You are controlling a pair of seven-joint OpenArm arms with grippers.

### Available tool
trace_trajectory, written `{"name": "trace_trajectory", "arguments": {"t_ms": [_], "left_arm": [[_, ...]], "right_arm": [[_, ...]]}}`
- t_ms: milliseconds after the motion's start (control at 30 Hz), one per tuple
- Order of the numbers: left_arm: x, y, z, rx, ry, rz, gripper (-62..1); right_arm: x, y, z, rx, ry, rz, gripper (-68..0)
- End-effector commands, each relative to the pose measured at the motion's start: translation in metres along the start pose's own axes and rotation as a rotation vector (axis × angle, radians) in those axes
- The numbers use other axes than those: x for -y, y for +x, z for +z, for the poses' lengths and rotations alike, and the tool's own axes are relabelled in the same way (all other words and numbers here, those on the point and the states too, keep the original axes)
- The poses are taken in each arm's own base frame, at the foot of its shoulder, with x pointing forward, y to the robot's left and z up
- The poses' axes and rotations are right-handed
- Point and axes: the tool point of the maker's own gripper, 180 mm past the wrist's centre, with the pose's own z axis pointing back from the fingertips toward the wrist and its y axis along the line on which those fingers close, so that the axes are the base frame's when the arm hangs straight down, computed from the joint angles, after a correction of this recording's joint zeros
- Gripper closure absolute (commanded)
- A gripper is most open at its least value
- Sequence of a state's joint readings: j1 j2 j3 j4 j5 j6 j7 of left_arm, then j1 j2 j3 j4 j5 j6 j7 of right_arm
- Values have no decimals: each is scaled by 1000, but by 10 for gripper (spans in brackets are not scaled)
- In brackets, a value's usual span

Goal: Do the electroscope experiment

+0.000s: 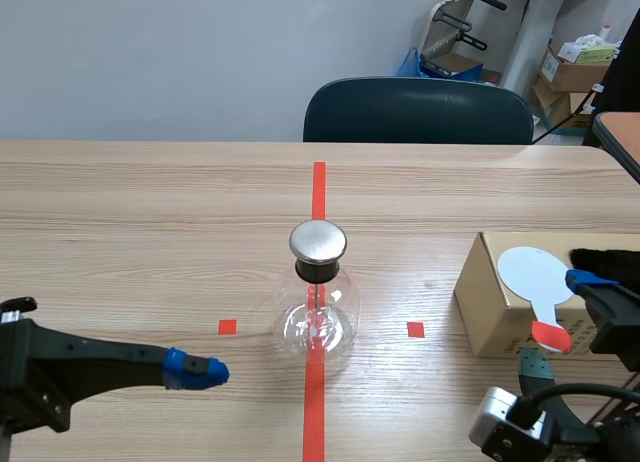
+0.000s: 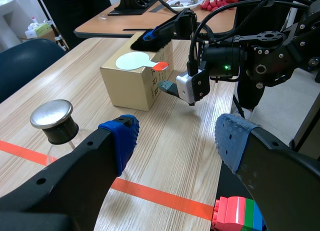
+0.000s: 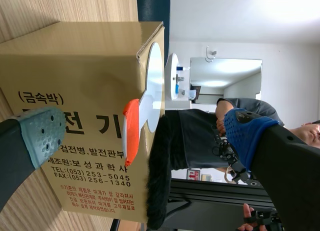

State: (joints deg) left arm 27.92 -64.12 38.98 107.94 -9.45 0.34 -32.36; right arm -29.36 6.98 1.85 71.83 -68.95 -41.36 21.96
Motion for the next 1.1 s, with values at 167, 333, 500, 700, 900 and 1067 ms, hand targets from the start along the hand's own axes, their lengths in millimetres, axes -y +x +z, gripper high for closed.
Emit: {"name": "trace_trajectory", "arguments": {"t_ms": [167,333,500,700,900,1067], "left_arm": [[0,6,-2,23,5,6,-356],[0,6,-2,23,5,6,-356],[0,6,-2,23,5,6,-356],[0,5,-2,18,4,6,-356],[-1,-3,-2,-23,8,9,-356],[-11,-4,-7,-23,71,53,-356]], "right_arm": [[18,-2,-5,-6,-83,22,-679],[18,-2,-5,-5,-83,22,-679],[18,-3,-5,-12,-85,14,-679],[17,-6,-1,-15,-76,12,-679],[27,-12,28,-17,-63,-38,-679],[45,-8,52,30,-45,-90,-679]]}}
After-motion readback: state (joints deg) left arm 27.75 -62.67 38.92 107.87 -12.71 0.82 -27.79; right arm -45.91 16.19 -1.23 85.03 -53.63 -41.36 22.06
